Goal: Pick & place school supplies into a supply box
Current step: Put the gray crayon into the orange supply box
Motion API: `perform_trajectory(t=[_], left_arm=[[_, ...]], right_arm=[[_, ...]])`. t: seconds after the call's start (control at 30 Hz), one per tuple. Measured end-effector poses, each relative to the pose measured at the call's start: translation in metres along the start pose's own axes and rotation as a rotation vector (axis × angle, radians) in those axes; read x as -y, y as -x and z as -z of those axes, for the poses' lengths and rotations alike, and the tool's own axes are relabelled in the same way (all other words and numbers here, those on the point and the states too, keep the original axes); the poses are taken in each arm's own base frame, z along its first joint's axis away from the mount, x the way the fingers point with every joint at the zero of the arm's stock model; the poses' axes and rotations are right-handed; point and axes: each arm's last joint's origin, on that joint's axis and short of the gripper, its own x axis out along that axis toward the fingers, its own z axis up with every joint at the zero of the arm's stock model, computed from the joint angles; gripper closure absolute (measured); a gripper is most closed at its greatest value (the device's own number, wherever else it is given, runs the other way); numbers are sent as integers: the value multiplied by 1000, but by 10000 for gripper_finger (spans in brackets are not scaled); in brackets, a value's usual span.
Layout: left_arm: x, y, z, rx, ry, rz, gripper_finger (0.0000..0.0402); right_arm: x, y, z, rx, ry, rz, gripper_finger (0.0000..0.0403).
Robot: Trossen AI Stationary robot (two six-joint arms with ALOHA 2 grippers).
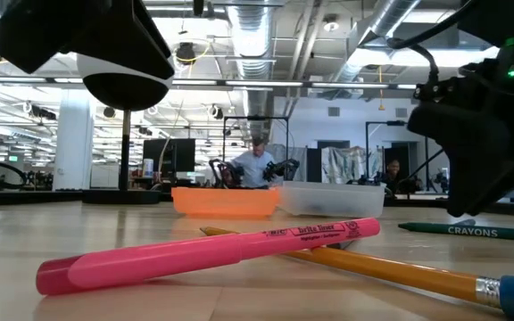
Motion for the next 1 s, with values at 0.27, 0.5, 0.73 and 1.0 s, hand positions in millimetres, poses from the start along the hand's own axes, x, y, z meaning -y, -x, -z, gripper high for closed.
perform_trajectory(t=[0.27,0.5,0.73,1.0], left_arm=[[0,0,0,2,-4,0,262],[0,0,-1,21,-4,-11,262],[0,0,-1,20,-4,-10,262],[0,0,-1,21,-1,-10,262]], right_arm=[[0,0,0,-6,-64,1,282],[-5,-4,2,-22,-79,-20,282],[-9,-18,9,-30,-60,27,282],[-7,-13,10,-68,-27,9,282]])
